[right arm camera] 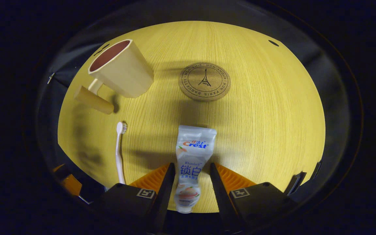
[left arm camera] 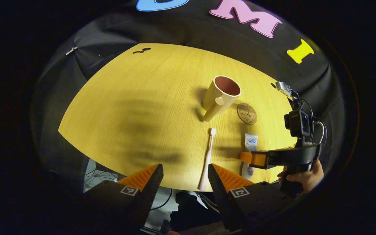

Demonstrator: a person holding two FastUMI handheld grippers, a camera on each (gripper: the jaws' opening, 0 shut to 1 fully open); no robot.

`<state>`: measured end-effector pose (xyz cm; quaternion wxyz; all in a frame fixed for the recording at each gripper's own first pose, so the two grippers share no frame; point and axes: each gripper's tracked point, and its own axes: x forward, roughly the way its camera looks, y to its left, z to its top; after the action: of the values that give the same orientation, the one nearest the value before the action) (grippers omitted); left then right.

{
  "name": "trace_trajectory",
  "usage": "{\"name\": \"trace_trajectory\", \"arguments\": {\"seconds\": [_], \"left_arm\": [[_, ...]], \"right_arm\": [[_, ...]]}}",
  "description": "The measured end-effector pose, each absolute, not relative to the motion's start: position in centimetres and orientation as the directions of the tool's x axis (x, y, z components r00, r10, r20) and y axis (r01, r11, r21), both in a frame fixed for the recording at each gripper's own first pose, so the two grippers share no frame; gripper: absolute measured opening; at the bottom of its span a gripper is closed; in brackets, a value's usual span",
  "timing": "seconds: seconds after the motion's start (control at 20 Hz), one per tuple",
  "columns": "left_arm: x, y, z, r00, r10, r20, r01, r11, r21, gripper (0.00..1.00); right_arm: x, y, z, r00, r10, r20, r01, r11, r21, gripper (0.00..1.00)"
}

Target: Put the toothbrush and toothpaste on the desktop into the cup, then pick up the cup and place it on the coaster on the desktop.

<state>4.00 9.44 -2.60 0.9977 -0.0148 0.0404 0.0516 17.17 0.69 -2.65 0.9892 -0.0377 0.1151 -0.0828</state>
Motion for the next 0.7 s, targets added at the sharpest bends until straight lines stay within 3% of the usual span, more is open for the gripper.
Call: {"name": "trace_trajectory", "arguments": {"seconds": [0.45, 0.5, 0.7], "left_arm": [[4.40, 9.07, -2.48, 0.994, 0.070, -0.080, -0.071, 0.998, 0.001, 0.83], [4.40, 9.22, -2.64, 0.993, 0.078, -0.089, -0.078, 0.997, 0.000, 0.82], [4.71, 9.23, -2.91, 0.990, 0.085, -0.115, -0.087, 0.996, -0.015, 0.80]], "right_arm": [[17.16, 0.68, -2.95, 0.960, -0.178, -0.214, 0.150, 0.979, -0.141, 0.69], [17.02, 0.56, -2.69, 0.961, -0.181, -0.208, 0.158, 0.980, -0.123, 0.41], [16.89, 0.56, -2.81, 0.971, -0.138, -0.196, 0.106, 0.981, -0.165, 0.27]]}}
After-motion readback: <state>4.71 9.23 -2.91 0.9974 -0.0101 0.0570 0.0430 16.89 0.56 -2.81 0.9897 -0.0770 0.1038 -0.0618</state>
